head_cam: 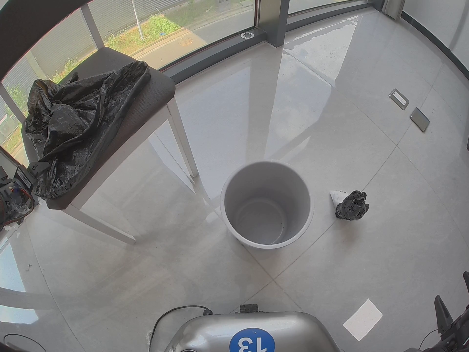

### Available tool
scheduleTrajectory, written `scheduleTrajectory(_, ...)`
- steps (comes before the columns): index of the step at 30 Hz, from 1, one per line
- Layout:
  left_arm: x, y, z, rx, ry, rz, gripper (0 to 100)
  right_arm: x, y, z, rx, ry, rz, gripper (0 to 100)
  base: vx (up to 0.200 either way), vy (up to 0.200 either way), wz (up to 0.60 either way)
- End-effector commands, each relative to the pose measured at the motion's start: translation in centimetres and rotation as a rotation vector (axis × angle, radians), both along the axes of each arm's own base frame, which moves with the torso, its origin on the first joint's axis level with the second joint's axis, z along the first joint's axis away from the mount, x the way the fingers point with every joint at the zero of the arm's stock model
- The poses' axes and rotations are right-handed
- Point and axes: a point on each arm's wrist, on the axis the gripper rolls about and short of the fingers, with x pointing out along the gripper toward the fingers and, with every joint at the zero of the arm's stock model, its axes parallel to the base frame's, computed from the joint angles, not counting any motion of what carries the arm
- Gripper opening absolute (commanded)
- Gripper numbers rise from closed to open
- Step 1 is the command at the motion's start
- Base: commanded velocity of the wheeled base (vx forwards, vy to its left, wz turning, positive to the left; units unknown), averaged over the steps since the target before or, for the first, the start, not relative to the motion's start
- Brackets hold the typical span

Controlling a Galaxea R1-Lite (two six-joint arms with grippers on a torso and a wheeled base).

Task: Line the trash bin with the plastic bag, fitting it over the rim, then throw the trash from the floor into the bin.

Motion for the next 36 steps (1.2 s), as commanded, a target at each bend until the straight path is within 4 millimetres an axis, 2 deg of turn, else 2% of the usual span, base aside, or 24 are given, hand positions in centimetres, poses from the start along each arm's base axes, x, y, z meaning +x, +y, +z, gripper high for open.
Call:
scheduleTrajectory(1, 0.4, 0.2, -0.2, 0.000, -0.004, 0.003, 100, 0.0, 0.0, -0.5, -0.001, 0.000, 0.001, 100, 0.000, 0.000, 0.00)
scheduleTrajectory(2, 0.4, 0.2, -0.2, 0.001, -0.005, 0.005, 0, 0.0, 0.0, -0.5, -0.001, 0.000, 0.001, 100, 0.000, 0.000, 0.00)
scheduleTrajectory(24, 0.3, 0.3, -0.4, 0.007, -0.001, 0.021, 0, 0.0, 0.0, -0.5, 0.012, 0.002, -0.005, 100, 0.000, 0.000, 0.00)
scheduleTrajectory(29, -0.2, 0.6, 1.2, 0.028, -0.057, 0.044, 0, 0.0, 0.0, -0.6, 0.012, 0.004, -0.005, 100, 0.000, 0.000, 0.00)
scheduleTrajectory(36, -0.7, 0.2, 1.3, 0.060, -0.063, 0.021, 0, 0.0, 0.0, -0.5, 0.034, 0.004, -0.002, 100, 0.000, 0.000, 0.00)
